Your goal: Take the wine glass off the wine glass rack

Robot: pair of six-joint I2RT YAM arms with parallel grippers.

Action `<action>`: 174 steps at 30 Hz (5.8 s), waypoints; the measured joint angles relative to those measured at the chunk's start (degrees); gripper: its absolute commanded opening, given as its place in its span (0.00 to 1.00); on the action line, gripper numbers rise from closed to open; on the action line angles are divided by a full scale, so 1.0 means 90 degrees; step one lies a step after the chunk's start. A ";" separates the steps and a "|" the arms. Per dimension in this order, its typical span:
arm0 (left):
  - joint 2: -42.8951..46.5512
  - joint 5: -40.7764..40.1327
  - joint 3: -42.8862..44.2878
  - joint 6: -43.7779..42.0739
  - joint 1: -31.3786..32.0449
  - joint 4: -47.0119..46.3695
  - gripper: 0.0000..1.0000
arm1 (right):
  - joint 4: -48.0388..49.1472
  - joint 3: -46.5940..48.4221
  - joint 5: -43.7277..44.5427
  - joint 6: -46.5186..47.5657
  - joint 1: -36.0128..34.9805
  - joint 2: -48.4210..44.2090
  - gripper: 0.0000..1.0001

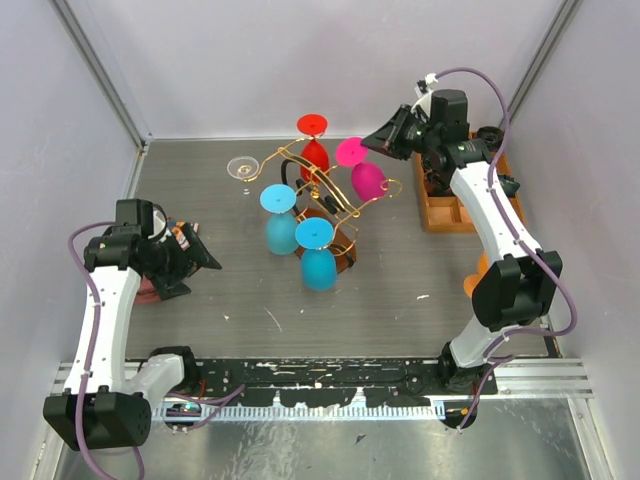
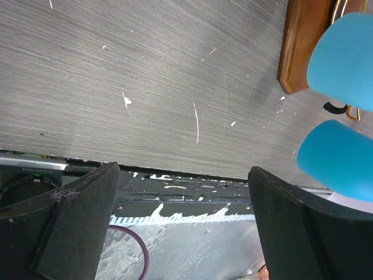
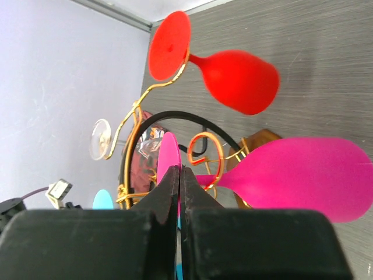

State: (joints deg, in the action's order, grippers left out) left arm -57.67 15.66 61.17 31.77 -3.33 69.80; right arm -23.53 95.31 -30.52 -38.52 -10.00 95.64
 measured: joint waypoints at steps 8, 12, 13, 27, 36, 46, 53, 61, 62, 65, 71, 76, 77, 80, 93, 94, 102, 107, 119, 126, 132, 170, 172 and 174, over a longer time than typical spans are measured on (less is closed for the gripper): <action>0.0000 0.0087 -0.0051 0.0000 0.0000 -0.0005 0.98 | 0.0231 0.0005 -0.0350 -0.0296 -0.0299 -0.0058 0.01; 0.0000 0.0085 -0.0051 -0.0010 0.0000 -0.0002 0.98 | 0.0265 0.0544 -0.0452 -0.0418 -0.0469 0.0369 0.01; 0.0000 0.0085 -0.0051 -0.0012 0.0000 -0.0002 0.98 | 0.0279 0.0644 -0.0452 -0.0420 -0.0491 0.0469 0.01; -0.0279 0.0078 -0.0005 -0.0129 0.0000 0.0000 0.98 | 0.0112 0.2106 -0.0204 -0.0512 0.0236 0.1399 0.01; -0.0321 0.0029 0.0005 -0.0121 0.0000 -0.0044 0.98 | -0.0901 0.4957 0.0578 0.0527 0.0641 0.2997 0.01; -0.0452 0.0027 0.0002 -0.0056 0.0000 -0.0083 0.98 | -0.1734 0.5047 0.3364 0.3364 -0.0206 0.3682 0.01; -0.0452 0.0034 -0.0036 -0.0007 0.0000 -0.0107 0.98 | -0.1520 0.4639 0.4879 0.4716 -0.0279 0.4022 0.01; -0.0624 0.0158 -0.0085 0.0102 0.0000 -0.0265 0.98 | -0.0410 0.3495 0.6385 0.6506 -0.0427 0.4058 0.01; -0.0636 0.0175 -0.0112 0.0121 0.0000 -0.0299 0.98 | -0.0223 0.3371 0.6472 0.6710 -0.0469 0.4058 0.01; -0.0644 0.0189 -0.0168 0.0151 0.0000 -0.0316 0.98 | 0.0624 0.2866 0.6632 0.7349 -0.0527 0.4041 0.01; -0.0644 0.0231 -0.0168 0.0170 0.0000 -0.0335 0.98 | 0.2290 0.1156 0.6373 0.8403 -0.0442 0.3908 0.01; -0.0644 0.0257 -0.0168 0.0170 0.0000 -0.0335 0.98 | 0.3186 0.0556 0.5588 0.8621 0.0073 0.3852 0.01; -0.0644 0.0262 -0.0168 0.0170 0.0000 -0.0338 0.98 | 0.3390 0.0427 0.5408 0.8663 0.0189 0.3776 0.01; -0.0661 0.0287 -0.0168 0.0170 0.0000 -0.0345 0.98 | 0.4109 -0.0078 0.4932 0.8922 0.0483 0.3480 0.01; -0.1098 0.0510 -0.0160 0.0197 0.0000 -0.0522 0.98 | 0.6297 -0.0996 0.4073 1.0370 0.0627 0.3495 0.01; -0.1110 0.0561 -0.0158 0.0216 0.0000 -0.0554 0.98 | 0.6448 -0.1020 0.4041 1.0494 0.0607 0.3546 0.01; -0.1154 0.0865 -0.0151 0.0291 0.0000 -0.0729 0.98 | 0.7344 -0.1090 0.3886 1.1516 0.0476 0.4136 0.01; -0.1151 0.0976 -0.0138 0.0316 0.0000 -0.0746 0.98 | 0.7711 -0.1105 0.3752 1.2053 0.0401 0.4447 0.01; -0.0398 0.1122 -0.0308 0.0670 0.0000 -0.1156 0.98 | 0.7655 -0.1141 0.3526 1.2536 -0.0121 0.4585 0.01; -0.0250 0.1200 -0.0537 0.0748 0.0000 -0.1236 0.98 | 0.7334 -0.1156 0.3495 1.2590 -0.0367 0.4607 0.01; -0.0233 0.1290 -0.0546 0.0763 0.0000 -0.1321 0.98 | 0.7101 -0.1173 0.3517 1.2735 -0.0391 0.4704 0.02; 0.0755 0.1467 -0.1321 0.0661 0.0000 -0.1304 0.98 | 0.5411 -0.1542 0.3721 1.1866 -0.0573 0.3857 0.80; 0.0801 0.1469 -0.1321 0.0644 0.0000 -0.1280 0.98 | 0.5141 -0.1574 0.3689 1.1771 -0.0585 0.3742 0.80; 0.0821 0.1469 -0.1321 0.0631 0.0000 -0.1260 0.98 | 0.4891 -0.1576 0.3662 1.1689 -0.0590 0.3653 0.79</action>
State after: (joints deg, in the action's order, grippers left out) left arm -50.28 28.88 49.28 37.45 -3.33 58.46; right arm 20.49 81.12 2.44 66.67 -15.31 128.51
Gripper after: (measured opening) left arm 0.983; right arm 0.798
